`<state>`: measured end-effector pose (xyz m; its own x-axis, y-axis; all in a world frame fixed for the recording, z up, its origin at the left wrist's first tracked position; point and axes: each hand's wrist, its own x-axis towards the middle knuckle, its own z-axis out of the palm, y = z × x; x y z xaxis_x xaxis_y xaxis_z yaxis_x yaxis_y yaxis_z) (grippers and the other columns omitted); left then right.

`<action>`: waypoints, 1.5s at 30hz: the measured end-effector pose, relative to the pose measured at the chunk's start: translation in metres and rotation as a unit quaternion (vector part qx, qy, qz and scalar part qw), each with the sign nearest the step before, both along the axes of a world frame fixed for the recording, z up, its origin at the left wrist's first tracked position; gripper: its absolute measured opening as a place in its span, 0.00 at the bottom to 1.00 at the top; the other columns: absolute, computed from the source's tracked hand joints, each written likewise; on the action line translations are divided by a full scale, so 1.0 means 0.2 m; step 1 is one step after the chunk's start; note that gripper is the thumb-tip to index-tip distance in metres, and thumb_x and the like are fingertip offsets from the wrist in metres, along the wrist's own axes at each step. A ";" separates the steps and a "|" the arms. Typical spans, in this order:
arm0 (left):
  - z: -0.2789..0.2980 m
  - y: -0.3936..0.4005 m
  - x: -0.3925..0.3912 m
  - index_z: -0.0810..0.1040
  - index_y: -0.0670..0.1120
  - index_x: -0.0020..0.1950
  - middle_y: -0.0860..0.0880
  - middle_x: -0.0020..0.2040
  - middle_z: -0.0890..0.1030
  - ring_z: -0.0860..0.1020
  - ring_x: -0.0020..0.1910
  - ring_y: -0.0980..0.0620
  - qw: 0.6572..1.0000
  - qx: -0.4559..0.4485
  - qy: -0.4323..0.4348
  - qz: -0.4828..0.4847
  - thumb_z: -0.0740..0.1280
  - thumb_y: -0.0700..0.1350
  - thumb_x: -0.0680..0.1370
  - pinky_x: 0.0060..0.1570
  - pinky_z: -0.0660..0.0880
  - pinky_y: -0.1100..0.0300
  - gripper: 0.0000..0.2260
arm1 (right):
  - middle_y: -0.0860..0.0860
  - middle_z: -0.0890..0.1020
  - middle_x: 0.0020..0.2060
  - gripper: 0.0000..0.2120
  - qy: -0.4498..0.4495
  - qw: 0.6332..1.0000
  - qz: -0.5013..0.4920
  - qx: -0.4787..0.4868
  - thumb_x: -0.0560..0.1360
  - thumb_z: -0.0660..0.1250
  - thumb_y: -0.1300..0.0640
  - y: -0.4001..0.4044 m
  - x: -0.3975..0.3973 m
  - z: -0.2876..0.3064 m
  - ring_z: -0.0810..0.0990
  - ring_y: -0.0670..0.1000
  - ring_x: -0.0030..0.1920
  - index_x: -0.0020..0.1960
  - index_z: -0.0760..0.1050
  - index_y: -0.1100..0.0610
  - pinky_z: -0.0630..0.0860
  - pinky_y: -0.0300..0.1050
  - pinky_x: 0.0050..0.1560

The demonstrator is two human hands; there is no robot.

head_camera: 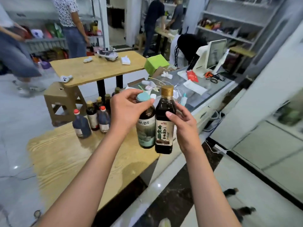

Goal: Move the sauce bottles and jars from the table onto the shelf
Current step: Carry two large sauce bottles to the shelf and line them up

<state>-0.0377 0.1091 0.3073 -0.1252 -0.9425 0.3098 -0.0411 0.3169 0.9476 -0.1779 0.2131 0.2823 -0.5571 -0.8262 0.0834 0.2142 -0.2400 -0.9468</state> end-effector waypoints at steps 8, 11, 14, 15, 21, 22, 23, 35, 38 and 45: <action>0.18 0.58 -0.57 0.84 0.53 0.44 0.56 0.38 0.84 0.80 0.34 0.61 0.985 -0.074 0.022 -0.152 0.81 0.49 0.62 0.37 0.77 0.65 0.13 | 0.55 0.86 0.52 0.19 -0.048 0.987 -0.132 -0.079 0.70 0.71 0.67 0.71 -0.37 0.12 0.84 0.52 0.52 0.61 0.79 0.58 0.81 0.46 0.51; 0.24 0.84 -0.87 0.83 0.55 0.43 0.55 0.39 0.84 0.81 0.35 0.58 0.974 -0.077 0.044 -0.208 0.82 0.49 0.62 0.39 0.80 0.60 0.14 | 0.60 0.83 0.57 0.22 -0.048 0.976 -0.189 -0.096 0.72 0.71 0.67 1.04 -0.55 0.17 0.82 0.58 0.57 0.65 0.76 0.61 0.78 0.55 0.60; 0.30 1.13 -1.16 0.84 0.51 0.47 0.53 0.40 0.85 0.83 0.38 0.55 0.962 -0.075 0.068 -0.252 0.81 0.52 0.61 0.43 0.82 0.55 0.17 | 0.58 0.84 0.54 0.19 -0.033 0.964 -0.243 -0.102 0.74 0.68 0.69 1.38 -0.72 0.24 0.83 0.54 0.52 0.64 0.76 0.62 0.80 0.50 0.55; 0.33 1.24 -1.27 0.84 0.50 0.48 0.53 0.41 0.85 0.83 0.39 0.55 0.957 -0.076 0.071 -0.270 0.81 0.53 0.60 0.43 0.82 0.54 0.19 | 0.57 0.84 0.53 0.18 -0.029 0.958 -0.264 -0.106 0.74 0.68 0.70 1.51 -0.79 0.26 0.84 0.53 0.50 0.64 0.76 0.62 0.80 0.48 0.53; 0.51 1.98 -1.87 0.84 0.53 0.43 0.54 0.39 0.85 0.84 0.39 0.55 0.909 -0.058 0.091 -0.403 0.82 0.53 0.58 0.44 0.82 0.55 0.16 | 0.58 0.84 0.57 0.22 0.029 0.912 -0.393 -0.114 0.74 0.72 0.66 2.29 -1.17 0.42 0.82 0.59 0.58 0.67 0.75 0.60 0.76 0.57 0.63; 0.55 2.09 -1.94 0.83 0.53 0.43 0.54 0.39 0.85 0.84 0.39 0.56 0.900 -0.056 0.100 -0.421 0.82 0.51 0.59 0.44 0.82 0.56 0.15 | 0.57 0.84 0.57 0.22 0.042 0.904 -0.412 -0.107 0.74 0.72 0.64 2.40 -1.21 0.43 0.82 0.59 0.59 0.67 0.75 0.58 0.75 0.58 0.65; 0.58 2.23 -2.03 0.84 0.52 0.44 0.54 0.40 0.85 0.84 0.39 0.57 0.889 -0.053 0.114 -0.440 0.82 0.51 0.60 0.44 0.82 0.57 0.16 | 0.56 0.84 0.56 0.21 0.056 0.895 -0.430 -0.104 0.74 0.73 0.64 2.54 -1.25 0.45 0.82 0.58 0.59 0.65 0.77 0.56 0.75 0.59 0.65; 0.82 3.49 -2.76 0.83 0.49 0.51 0.55 0.44 0.84 0.83 0.42 0.61 0.766 -0.050 0.189 -0.613 0.81 0.50 0.62 0.43 0.80 0.65 0.20 | 0.60 0.85 0.51 0.16 0.136 0.769 -0.612 -0.128 0.75 0.71 0.64 3.66 -1.76 0.68 0.84 0.61 0.51 0.62 0.79 0.58 0.80 0.59 0.56; 0.85 3.67 -2.95 0.83 0.45 0.53 0.53 0.44 0.84 0.83 0.41 0.60 0.731 -0.036 0.200 -0.652 0.82 0.48 0.63 0.42 0.80 0.65 0.21 | 0.59 0.86 0.47 0.16 0.144 0.730 -0.653 -0.143 0.74 0.72 0.64 3.81 -1.90 0.74 0.85 0.59 0.47 0.62 0.79 0.60 0.81 0.56 0.52; 0.85 3.97 -3.47 0.83 0.46 0.50 0.52 0.43 0.85 0.83 0.41 0.58 0.663 0.009 0.207 -0.719 0.81 0.48 0.63 0.41 0.79 0.64 0.19 | 0.63 0.85 0.49 0.17 0.175 0.644 -0.737 -0.108 0.75 0.71 0.64 3.98 -2.30 0.84 0.84 0.59 0.45 0.63 0.78 0.60 0.82 0.58 0.50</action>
<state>-0.7316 0.9021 0.4780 -0.8065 0.0549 0.5887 0.5566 -0.2654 0.7872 -0.6382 1.0082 0.4501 -0.6398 0.6296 0.4408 -0.6139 -0.0736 -0.7859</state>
